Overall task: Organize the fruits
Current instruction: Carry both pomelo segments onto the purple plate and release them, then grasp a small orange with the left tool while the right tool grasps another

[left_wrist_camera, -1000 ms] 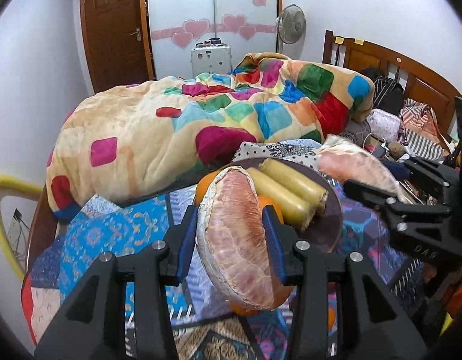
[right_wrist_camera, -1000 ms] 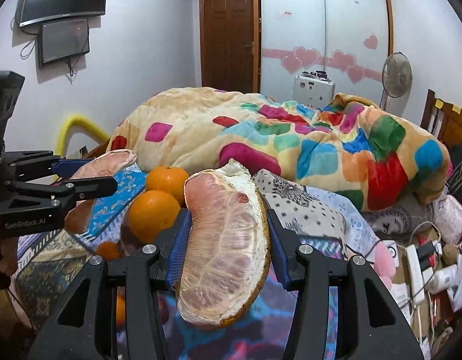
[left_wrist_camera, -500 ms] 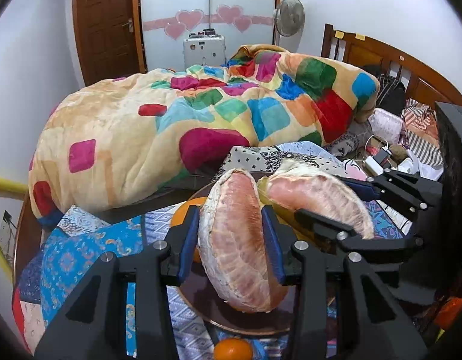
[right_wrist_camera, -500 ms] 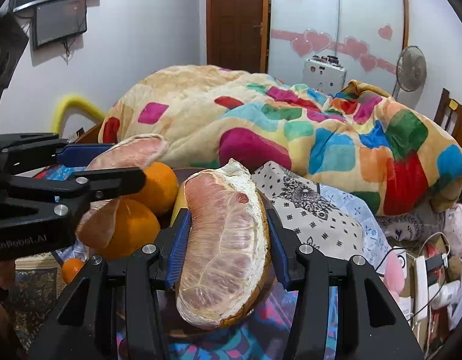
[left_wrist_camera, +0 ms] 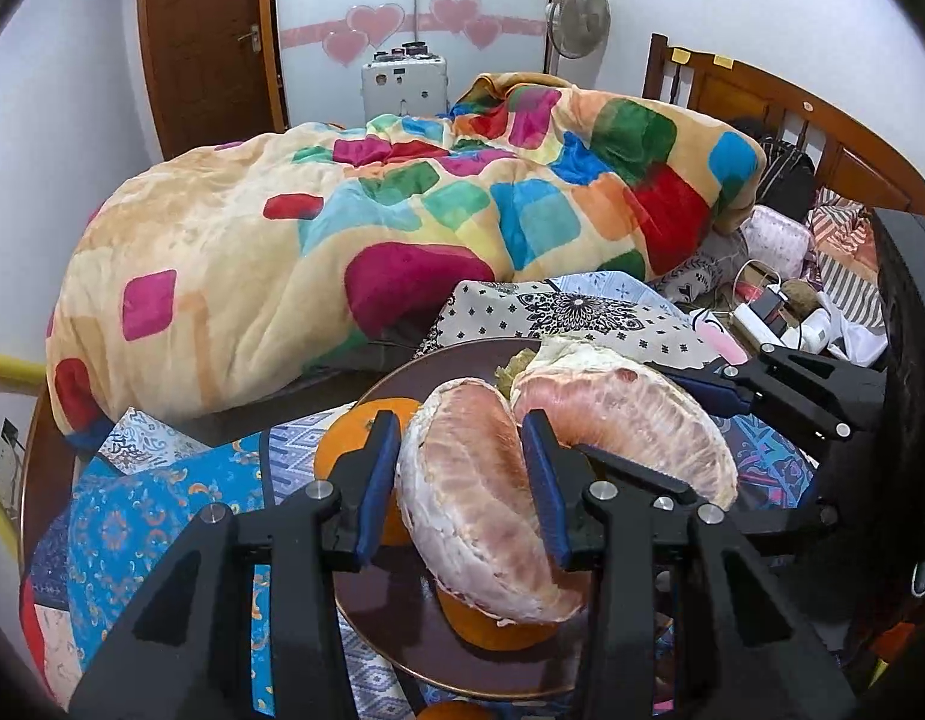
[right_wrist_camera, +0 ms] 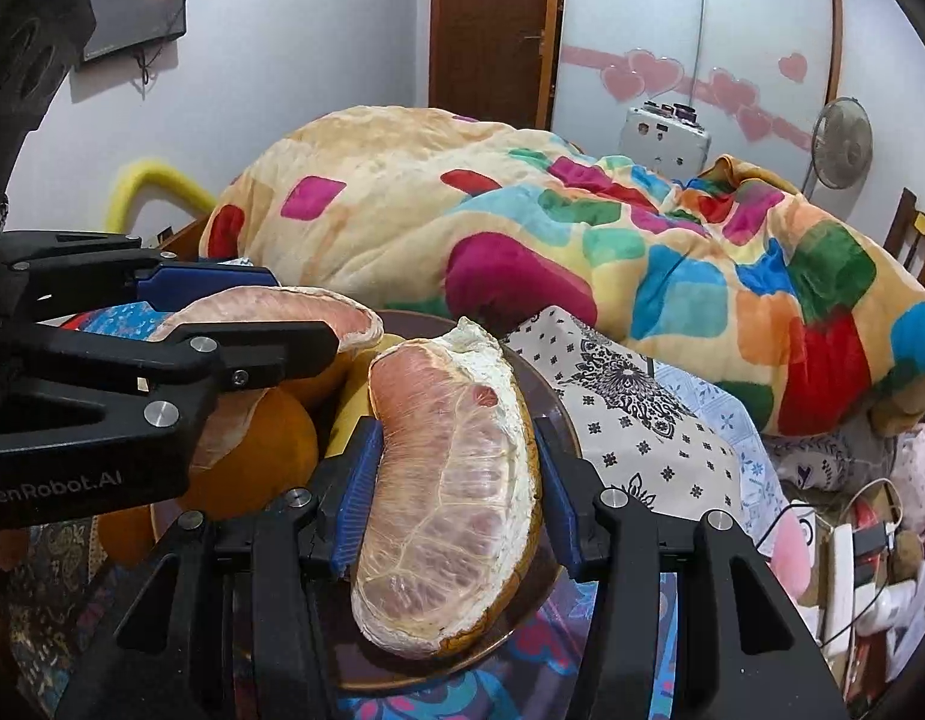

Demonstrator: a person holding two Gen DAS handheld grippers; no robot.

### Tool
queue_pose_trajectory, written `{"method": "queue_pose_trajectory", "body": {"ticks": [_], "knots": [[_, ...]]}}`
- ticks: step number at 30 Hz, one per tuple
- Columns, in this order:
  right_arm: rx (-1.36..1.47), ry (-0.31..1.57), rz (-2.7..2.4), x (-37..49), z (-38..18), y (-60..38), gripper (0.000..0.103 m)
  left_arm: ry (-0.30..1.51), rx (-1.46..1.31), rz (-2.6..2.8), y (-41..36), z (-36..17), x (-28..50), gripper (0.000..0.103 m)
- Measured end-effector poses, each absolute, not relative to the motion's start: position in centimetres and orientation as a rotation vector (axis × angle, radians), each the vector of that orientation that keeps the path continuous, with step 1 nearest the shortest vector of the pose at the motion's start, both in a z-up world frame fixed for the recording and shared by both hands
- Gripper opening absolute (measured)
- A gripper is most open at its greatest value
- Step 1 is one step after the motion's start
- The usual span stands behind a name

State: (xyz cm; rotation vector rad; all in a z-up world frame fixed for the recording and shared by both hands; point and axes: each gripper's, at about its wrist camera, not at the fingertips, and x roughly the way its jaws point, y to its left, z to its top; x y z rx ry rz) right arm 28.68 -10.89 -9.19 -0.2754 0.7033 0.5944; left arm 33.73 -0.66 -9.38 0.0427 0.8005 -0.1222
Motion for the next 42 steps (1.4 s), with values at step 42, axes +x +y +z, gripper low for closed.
{"method": "queue_pose_trajectory", "body": {"ticks": [42], "knots": [[-0.139,0.664,0.595,15.9,-6.7,-13.1,0.053,0.762,-0.046,-0.026,4.8,-8.2,16.8,0.056]]}}
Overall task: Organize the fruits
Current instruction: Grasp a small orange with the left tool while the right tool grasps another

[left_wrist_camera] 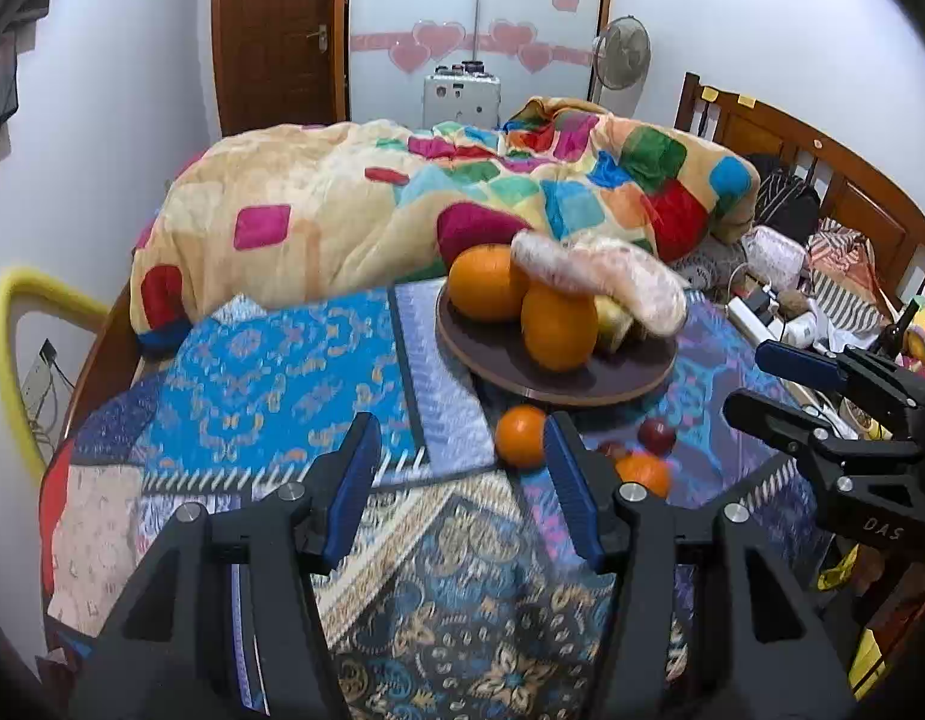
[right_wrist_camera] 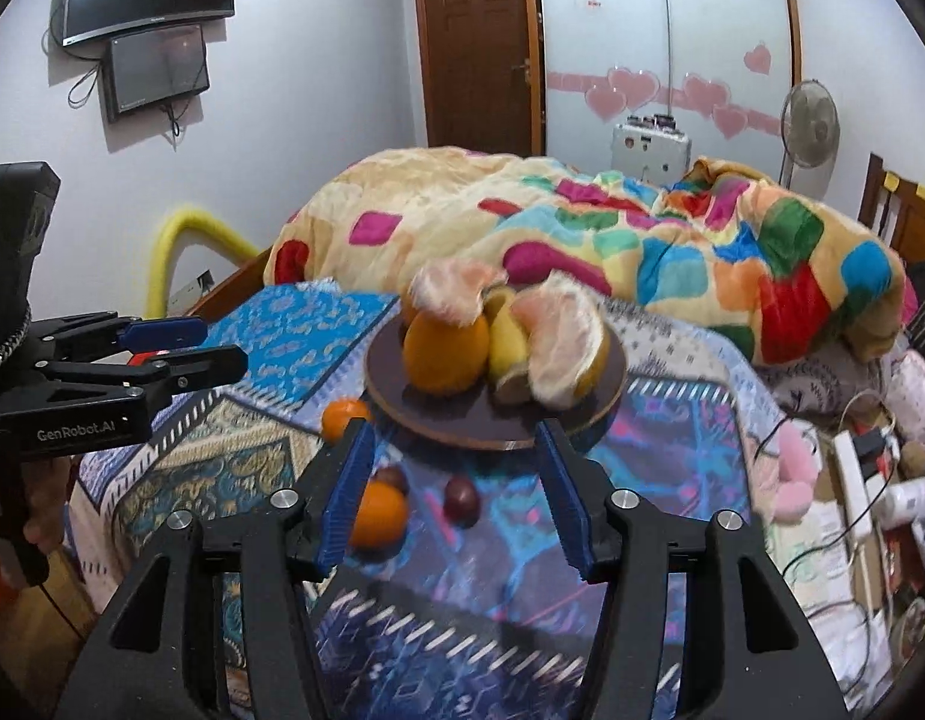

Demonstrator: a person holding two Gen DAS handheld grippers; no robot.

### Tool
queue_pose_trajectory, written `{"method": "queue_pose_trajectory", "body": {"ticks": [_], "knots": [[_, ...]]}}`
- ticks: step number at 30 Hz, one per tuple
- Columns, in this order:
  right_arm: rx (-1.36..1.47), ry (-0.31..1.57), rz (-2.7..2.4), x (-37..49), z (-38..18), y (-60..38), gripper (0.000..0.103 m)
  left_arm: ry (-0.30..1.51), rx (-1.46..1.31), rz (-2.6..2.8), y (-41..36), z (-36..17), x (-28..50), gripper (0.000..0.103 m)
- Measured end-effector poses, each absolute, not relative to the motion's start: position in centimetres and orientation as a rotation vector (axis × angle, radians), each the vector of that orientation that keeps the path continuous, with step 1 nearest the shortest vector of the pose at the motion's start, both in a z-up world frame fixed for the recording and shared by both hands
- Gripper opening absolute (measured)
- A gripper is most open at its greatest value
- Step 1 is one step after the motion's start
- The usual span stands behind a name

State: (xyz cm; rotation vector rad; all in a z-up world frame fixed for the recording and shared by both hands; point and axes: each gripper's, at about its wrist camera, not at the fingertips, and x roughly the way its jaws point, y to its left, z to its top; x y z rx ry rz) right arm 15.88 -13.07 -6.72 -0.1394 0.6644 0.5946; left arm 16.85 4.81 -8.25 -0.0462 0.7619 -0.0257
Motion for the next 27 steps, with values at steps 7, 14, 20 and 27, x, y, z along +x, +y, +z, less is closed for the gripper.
{"method": "queue_pose_trajectory", "body": {"ticks": [7,14,20,27], "knots": [[-0.134,0.732,0.626,15.2,-9.8,-12.1,0.053,0.803,-0.038,-0.033,5.3,-10.3,15.8,0.056],[-0.137,0.773,0.658,15.1,-11.6,-10.6,0.053,0.806,-0.017,-0.049,5.2,-11.5,15.3,0.056],[-0.135,0.795,0.691,15.2,-12.4,-10.0,0.036,0.812,-0.027,-0.043,5.5,-12.2,15.6,0.056],[-0.132,0.779,0.704,15.0,-11.9,-10.8,0.034,0.813,-0.037,-0.055,5.0,-12.6,16.3,0.062]]}}
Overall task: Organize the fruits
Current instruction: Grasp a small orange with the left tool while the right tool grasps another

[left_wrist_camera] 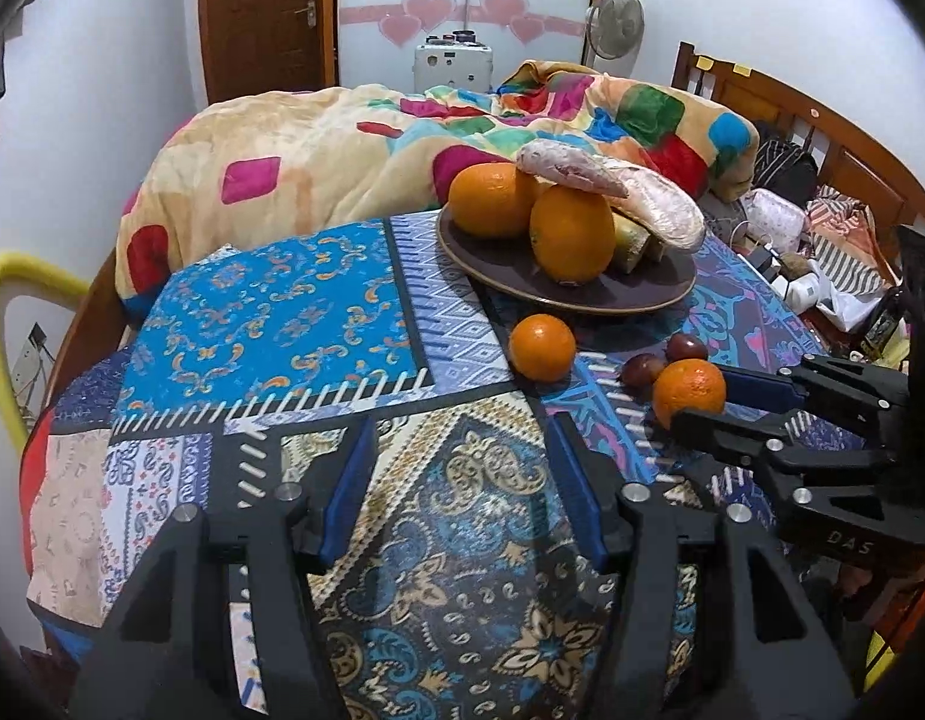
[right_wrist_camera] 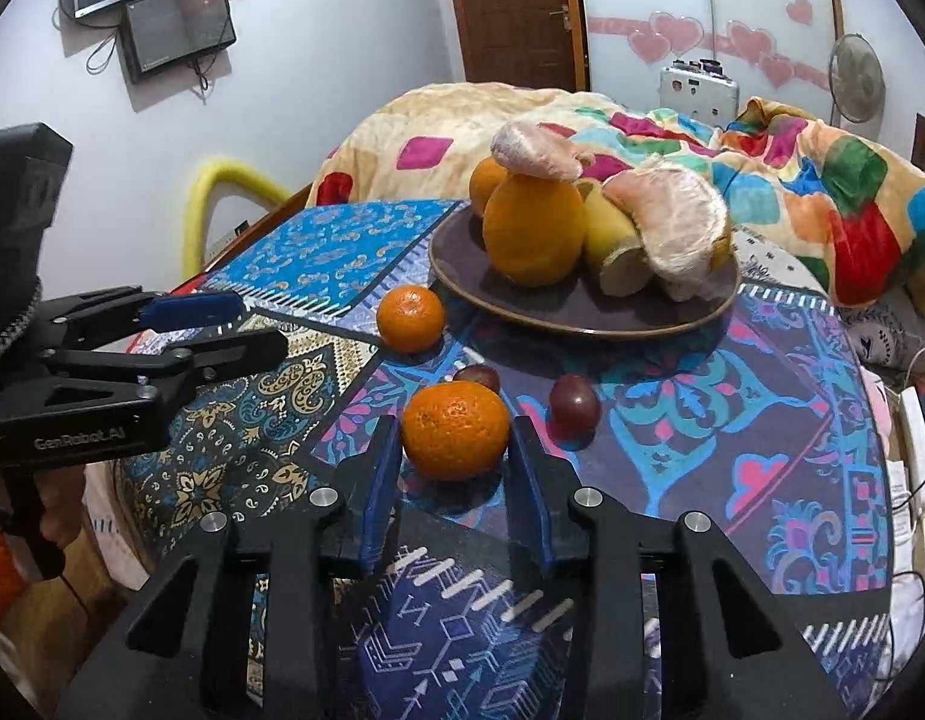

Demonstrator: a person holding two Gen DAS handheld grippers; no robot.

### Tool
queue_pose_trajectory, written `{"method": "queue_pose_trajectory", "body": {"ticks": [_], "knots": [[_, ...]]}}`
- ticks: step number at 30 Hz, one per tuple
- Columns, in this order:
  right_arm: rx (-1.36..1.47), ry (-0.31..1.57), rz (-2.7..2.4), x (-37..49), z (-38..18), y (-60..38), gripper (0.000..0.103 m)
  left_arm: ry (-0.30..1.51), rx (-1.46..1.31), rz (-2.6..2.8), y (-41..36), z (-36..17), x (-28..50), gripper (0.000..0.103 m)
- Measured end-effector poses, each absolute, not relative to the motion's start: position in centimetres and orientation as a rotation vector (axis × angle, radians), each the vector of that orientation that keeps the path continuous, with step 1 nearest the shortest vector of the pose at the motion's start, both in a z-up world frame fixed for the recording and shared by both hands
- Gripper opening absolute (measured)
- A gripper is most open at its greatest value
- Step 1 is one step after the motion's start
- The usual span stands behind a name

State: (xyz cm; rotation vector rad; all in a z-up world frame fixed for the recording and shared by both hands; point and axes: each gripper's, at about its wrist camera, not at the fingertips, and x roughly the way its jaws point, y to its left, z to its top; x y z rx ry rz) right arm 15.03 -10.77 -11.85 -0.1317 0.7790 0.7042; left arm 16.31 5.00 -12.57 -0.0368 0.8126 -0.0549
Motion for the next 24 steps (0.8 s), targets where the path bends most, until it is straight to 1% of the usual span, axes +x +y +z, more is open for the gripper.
{"method": "queue_pose_trajectory", "body": {"ticks": [3,10,19,22,24], "knots": [[-0.114,0.76,0.7,15.2,-11.0,-11.6,0.034,0.798,-0.034,-0.042,4.6,-12.4,17.0,0.066],[-0.118,0.696,0.655,16.0,-9.0,-13.4,0.034,0.839,-0.036,-0.076,3.7,-12.9,19.3,0.066],[-0.116,0.701,0.609,18.5,-9.6,-15.2,0.034,0.864,0.015,-0.112,1.7,-13.9,21.3,0.066],[-0.111,0.709,0.603,19.1,-10.0,-15.6,0.034,0.875,0.022,-0.121,1.4,-14.1,21.9,0.057],[-0.111,0.714,0.601,19.5,-10.2,-15.6,0.034,0.885,0.018,-0.128,1.3,-14.3,22.3,0.049]]}}
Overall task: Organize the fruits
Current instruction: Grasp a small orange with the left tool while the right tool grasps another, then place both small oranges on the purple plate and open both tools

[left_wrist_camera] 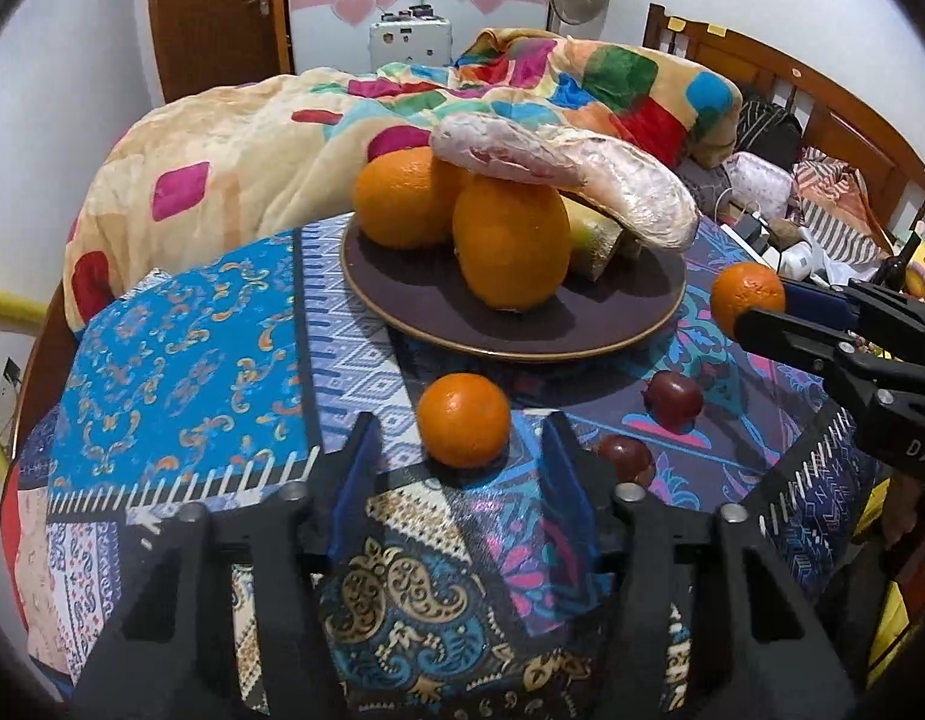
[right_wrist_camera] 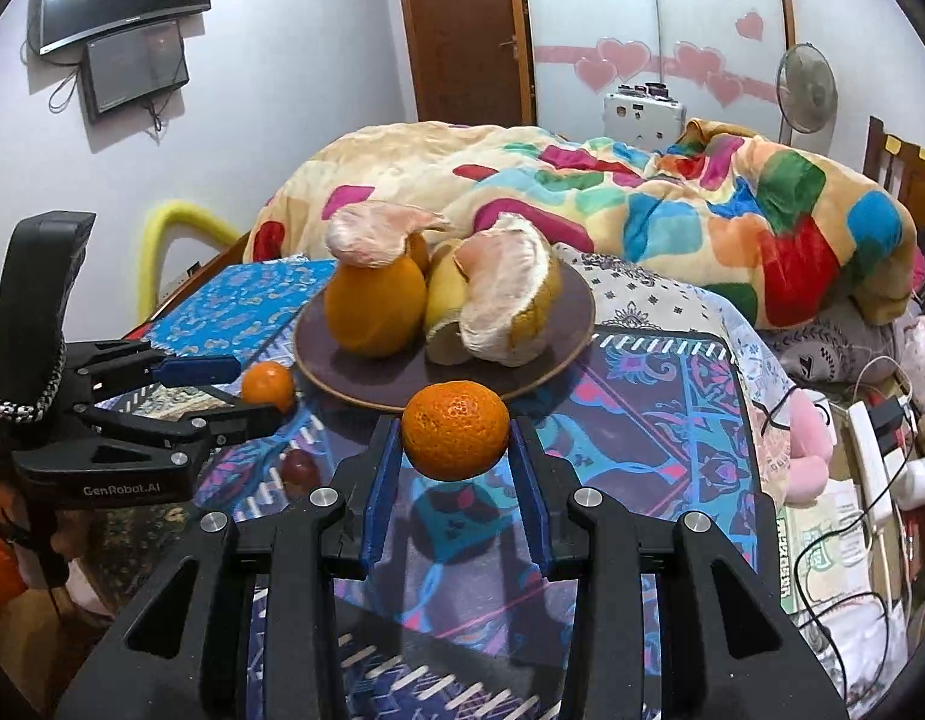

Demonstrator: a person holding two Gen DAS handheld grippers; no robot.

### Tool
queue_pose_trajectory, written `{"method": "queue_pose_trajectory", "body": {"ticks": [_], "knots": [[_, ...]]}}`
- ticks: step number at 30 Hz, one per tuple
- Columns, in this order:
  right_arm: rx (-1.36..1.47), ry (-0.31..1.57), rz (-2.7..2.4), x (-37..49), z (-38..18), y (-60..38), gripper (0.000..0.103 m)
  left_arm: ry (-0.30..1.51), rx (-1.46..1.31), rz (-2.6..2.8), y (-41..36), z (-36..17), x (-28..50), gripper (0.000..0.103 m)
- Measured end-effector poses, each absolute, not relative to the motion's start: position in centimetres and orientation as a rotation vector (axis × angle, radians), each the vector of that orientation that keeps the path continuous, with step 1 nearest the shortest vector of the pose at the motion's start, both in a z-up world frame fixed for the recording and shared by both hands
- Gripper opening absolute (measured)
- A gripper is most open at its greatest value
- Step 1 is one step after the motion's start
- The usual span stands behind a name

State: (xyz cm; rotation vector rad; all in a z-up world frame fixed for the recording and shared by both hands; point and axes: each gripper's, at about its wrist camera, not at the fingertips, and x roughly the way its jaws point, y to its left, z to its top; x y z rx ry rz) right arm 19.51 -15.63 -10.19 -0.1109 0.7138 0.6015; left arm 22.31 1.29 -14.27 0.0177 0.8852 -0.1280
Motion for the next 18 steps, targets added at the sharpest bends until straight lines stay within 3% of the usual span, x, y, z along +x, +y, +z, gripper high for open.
{"method": "queue_pose_trajectory", "body": {"ticks": [5,18], "knots": [[-0.115,0.716,0.612,19.9,-10.3,-15.4,0.034,0.904,-0.007,-0.137,1.6,-14.6,22.8,0.034],[-0.131,0.711,0.628,20.6,-10.1,-14.4,0.034,0.856,-0.007,-0.127,2.0,-12.9,22.5,0.033]]}}
